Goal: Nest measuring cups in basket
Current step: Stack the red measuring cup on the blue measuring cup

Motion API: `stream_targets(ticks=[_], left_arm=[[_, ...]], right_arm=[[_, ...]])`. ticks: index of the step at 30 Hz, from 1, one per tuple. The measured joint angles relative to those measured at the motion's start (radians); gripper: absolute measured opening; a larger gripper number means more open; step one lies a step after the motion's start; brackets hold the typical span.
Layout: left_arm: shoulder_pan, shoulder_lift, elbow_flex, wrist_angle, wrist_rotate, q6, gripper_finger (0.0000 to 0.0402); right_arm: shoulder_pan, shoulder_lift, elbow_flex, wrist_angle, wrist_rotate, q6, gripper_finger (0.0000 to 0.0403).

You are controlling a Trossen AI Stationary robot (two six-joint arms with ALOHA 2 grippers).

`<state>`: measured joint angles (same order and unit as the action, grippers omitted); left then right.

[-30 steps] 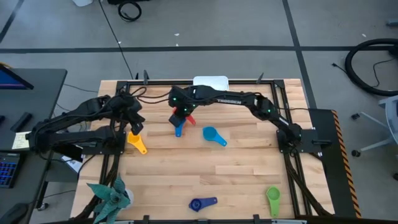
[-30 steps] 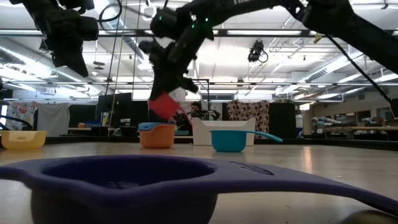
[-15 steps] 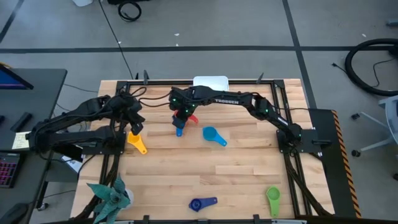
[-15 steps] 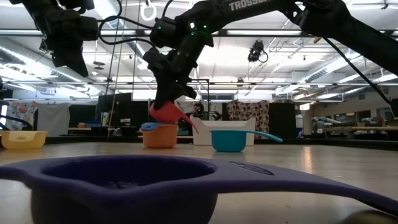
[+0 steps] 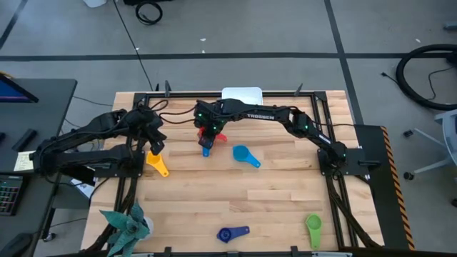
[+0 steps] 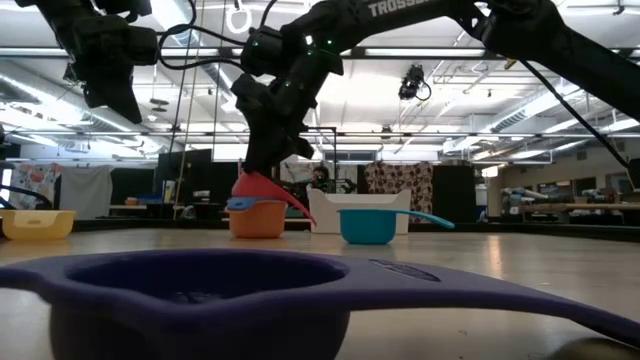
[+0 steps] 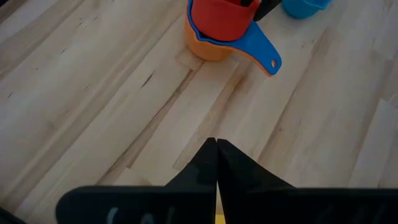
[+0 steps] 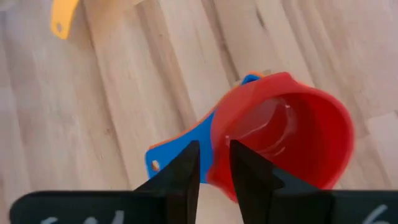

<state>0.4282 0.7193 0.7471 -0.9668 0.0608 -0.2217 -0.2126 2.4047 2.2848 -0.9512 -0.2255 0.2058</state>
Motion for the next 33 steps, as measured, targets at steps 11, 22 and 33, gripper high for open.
stream_targets(ticks=[11,22,33], left_arm=[[0.000,0.000,0.000,-0.003,0.000,0.000,0.0006],[0.000,0.000,0.000,-0.004,0.000,0.009,0.0008],[0.000,0.000,0.000,-0.004,0.000,0.008,0.0009]], right_arm=[[-0.003,-0.002,0.068,0.001,-0.026,0.009,0.0089],[-0.004,-0.004,0.071,0.028,0.081,-0.022,0.0062],[-0.023,-0.001,0.023,0.124,0.149,-0.082,0.0005]])
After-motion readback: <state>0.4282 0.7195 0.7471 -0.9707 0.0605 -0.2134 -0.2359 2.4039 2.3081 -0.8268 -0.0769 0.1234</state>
